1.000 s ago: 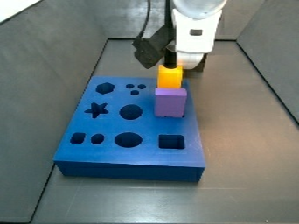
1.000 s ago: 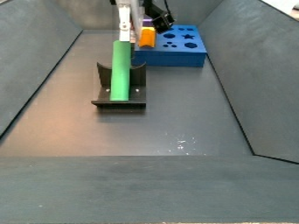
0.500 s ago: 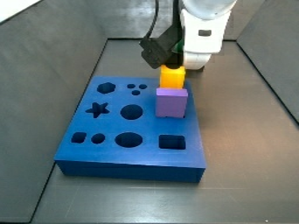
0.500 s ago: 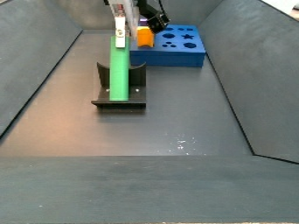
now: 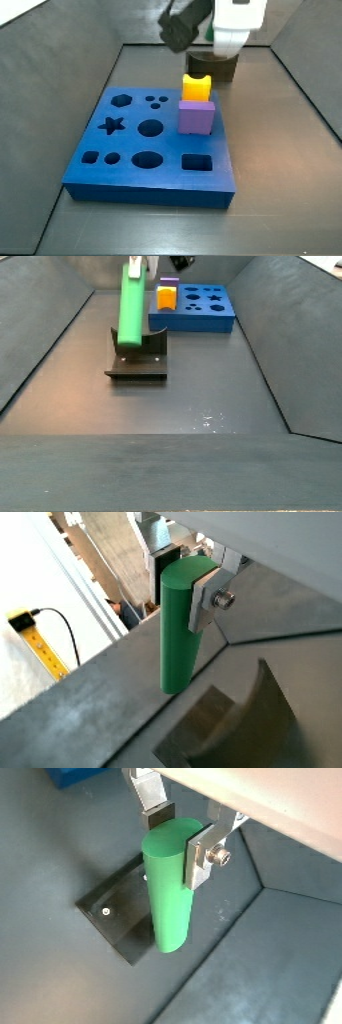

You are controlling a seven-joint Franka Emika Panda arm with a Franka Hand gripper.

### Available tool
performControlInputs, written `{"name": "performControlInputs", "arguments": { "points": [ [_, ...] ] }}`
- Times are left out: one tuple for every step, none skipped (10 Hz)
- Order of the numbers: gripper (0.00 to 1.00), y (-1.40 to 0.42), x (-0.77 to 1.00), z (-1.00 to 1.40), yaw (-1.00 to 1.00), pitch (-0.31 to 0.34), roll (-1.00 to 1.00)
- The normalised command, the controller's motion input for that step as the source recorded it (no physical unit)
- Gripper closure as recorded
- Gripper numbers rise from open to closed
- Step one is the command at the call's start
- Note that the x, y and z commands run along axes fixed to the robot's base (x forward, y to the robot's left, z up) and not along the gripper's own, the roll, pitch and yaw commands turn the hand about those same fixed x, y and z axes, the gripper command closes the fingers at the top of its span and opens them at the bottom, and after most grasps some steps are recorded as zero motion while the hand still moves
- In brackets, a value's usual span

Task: Pick up the oval object. Move up. Place the oval object on the fixture. Regrasp the oval object. Move to above the board. Insert the oval object.
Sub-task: Move to above the board.

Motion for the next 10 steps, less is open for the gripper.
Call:
{"name": "performControlInputs", "arguments": {
  "points": [
    [1.00, -0.07, -0.03, 1.00, -0.08, 0.100, 0.00],
    [1.00, -0.07, -0.03, 1.00, -0.06, 0.127, -0.01],
    [1.00, -0.07, -0.04, 1.00, -0.03, 0.145, -0.02],
    [1.00, -0.07, -0.04, 1.00, 0.00, 0.152, -0.03],
    [1.00, -0.06, -0.03, 1.00, 0.03, 0.156, -0.04],
    [1.00, -0.06, -0.03, 1.00, 0.05, 0.159, -0.04],
    [1.00, -0.06, -0.03, 1.00, 0.07, 0.159, -0.04],
    [1.00, -0.06, -0.02, 1.00, 0.08, 0.157, -0.04],
    [1.00, -0.06, -0.02, 1.00, 0.10, 0.151, -0.04],
    [1.00, -0.05, -0.01, 1.00, 0.10, 0.148, -0.05]
  ]
}}
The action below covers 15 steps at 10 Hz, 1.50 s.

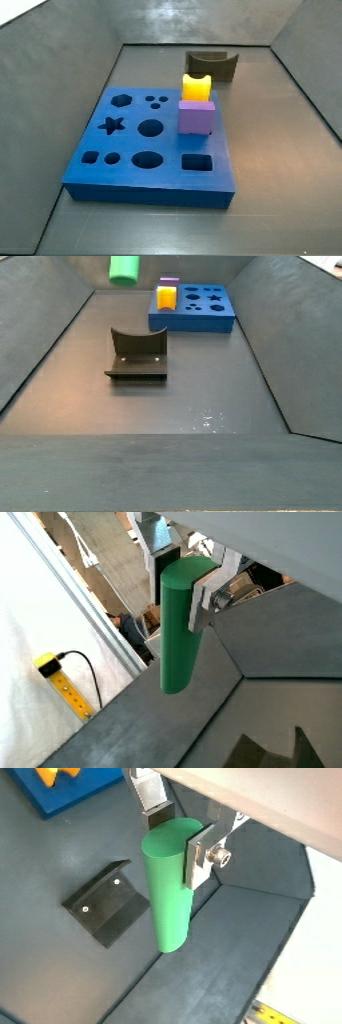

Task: Pick up the oval object. Move up. Place the oval object on the fixture. Regrasp the oval object. Move to above the board. Insert the oval object.
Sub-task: Move to above the board.

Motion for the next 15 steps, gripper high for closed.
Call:
{"name": "performControlInputs", "arguments": {
  "points": [
    [1.00, -0.05, 0.00, 1.00, 0.11, 0.135, -0.05],
    [1.00, -0.05, 0.00, 1.00, 0.11, 0.125, -0.05],
    [1.00, -0.05, 0.00, 0.92, 0.11, 0.117, -0.05],
    [1.00, -0.04, 0.01, 0.77, 0.11, 0.111, -0.05],
    [1.00, -0.03, 0.01, 0.56, 0.10, 0.102, -0.06],
    [1.00, -0.02, 0.01, 0.41, 0.09, 0.096, -0.07],
    [1.00, -0.02, 0.01, 0.31, 0.09, 0.093, -0.07],
    [1.00, -1.00, -0.54, -0.20, 1.00, 0.077, -0.54],
    [1.00, -1.00, -0.53, -0.21, 1.00, 0.065, -0.53],
    [1.00, -1.00, -0.51, -0.21, 1.00, 0.040, -0.51],
    [1.00, -1.00, -0.48, -0.21, 1.00, 0.011, -0.50],
    [1.00, -1.00, -0.47, -0.19, 1.00, -0.016, -0.48],
    [1.00, -1.00, -0.45, -0.19, 1.00, -0.033, -0.47],
    [1.00, -1.00, -0.41, -0.18, 1.00, -0.064, -0.46],
    [1.00, -0.82, -0.31, -0.12, 1.00, -0.086, -0.44]
  ]
}}
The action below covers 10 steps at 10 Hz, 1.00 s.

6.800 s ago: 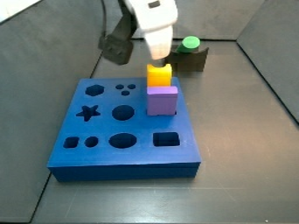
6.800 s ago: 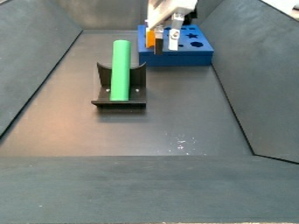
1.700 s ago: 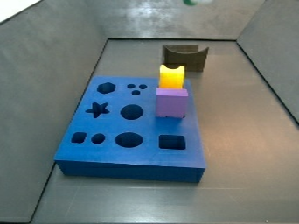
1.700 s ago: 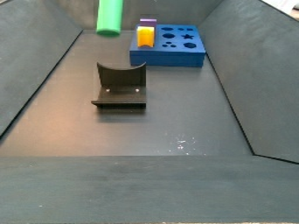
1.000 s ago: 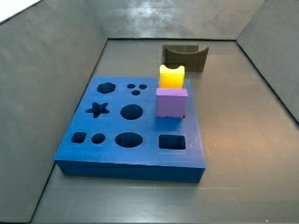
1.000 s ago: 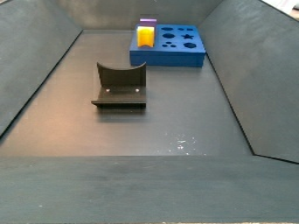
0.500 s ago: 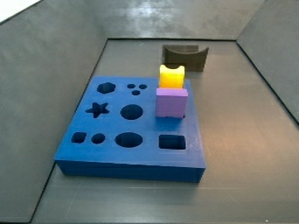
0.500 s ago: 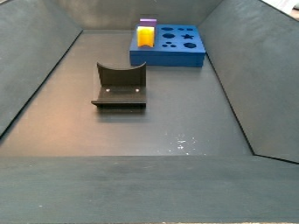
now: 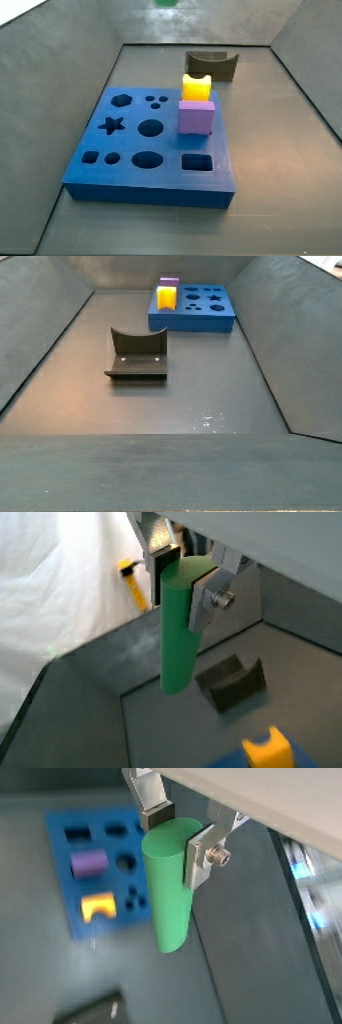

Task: Pick up the oval object. Move up. Place the oval object on the fixture. Regrasp the oval object. Move to above the board. Insert the oval object.
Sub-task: Move to above the board.

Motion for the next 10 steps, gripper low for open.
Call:
{"name": "performControlInputs", "arguments": {
  "points": [
    [1.00, -0.44, -0.11, -0.06, 1.00, -0.118, -0.42],
    [1.00, -0.31, -0.06, -0.04, 1.00, -0.132, -0.42],
    [1.00, -0.16, -0.02, -0.02, 1.00, -0.167, -0.40],
    [1.00, -0.09, -0.01, -0.02, 1.00, -0.192, -0.39],
    [1.00, -0.02, -0.02, 0.00, 1.00, -0.228, -0.37],
    [1.00, -0.01, -0.03, 0.00, 1.00, -0.259, -0.36],
    [1.00, 0.01, -0.05, -0.01, 1.00, -0.305, -0.34],
    [1.00, 0.01, -0.06, 0.00, 1.00, -0.330, -0.33],
    [1.00, 0.03, -0.08, -0.01, 1.00, -0.386, -0.31],
    [1.00, 0.03, -0.08, 0.00, 1.00, -0.424, -0.29]
  ]
}}
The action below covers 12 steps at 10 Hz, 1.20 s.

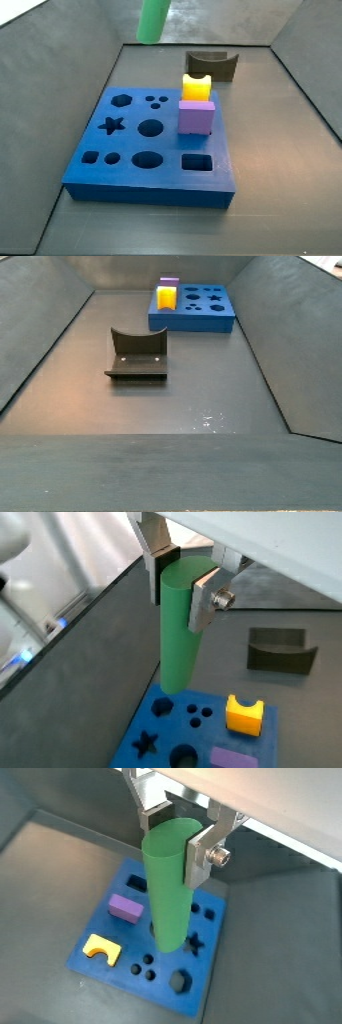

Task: Pick up the oval object. Move up. Place the oval object on the fixture. Regrasp the oval object. Move to above the board. Insert the oval object.
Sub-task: Move to above the board, then insert the oval object.

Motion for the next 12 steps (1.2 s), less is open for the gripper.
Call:
{"name": "performControlInputs", "arguments": {
  "points": [
    [1.00, 0.03, -0.08, 0.00, 1.00, -0.466, -0.27],
    [1.00, 0.02, -0.08, -0.01, 1.00, -0.525, -0.24],
    [1.00, 0.02, -0.07, 0.00, 1.00, -0.575, -0.21],
    [1.00, 0.02, -0.07, -0.01, 0.94, -0.599, -0.17],
    [1.00, 0.02, -0.06, -0.01, 0.59, -0.434, -0.10],
    [1.00, 0.02, -0.05, 0.00, 0.37, -0.307, -0.07],
    [1.00, 0.01, -0.04, 0.00, 0.26, -0.234, -0.06],
    [1.00, 0.00, -0.01, 0.00, 0.00, 0.000, 0.02],
    [1.00, 0.00, 0.00, -0.03, 0.00, 0.000, 0.00],
    [1.00, -0.12, -0.35, -0.24, -0.61, 0.100, 0.00],
    [1.00, -0.31, -0.07, -0.04, -0.75, 0.164, 0.12],
    [1.00, -0.22, -0.01, -0.18, -0.85, 0.101, 0.07]
  ]
}}
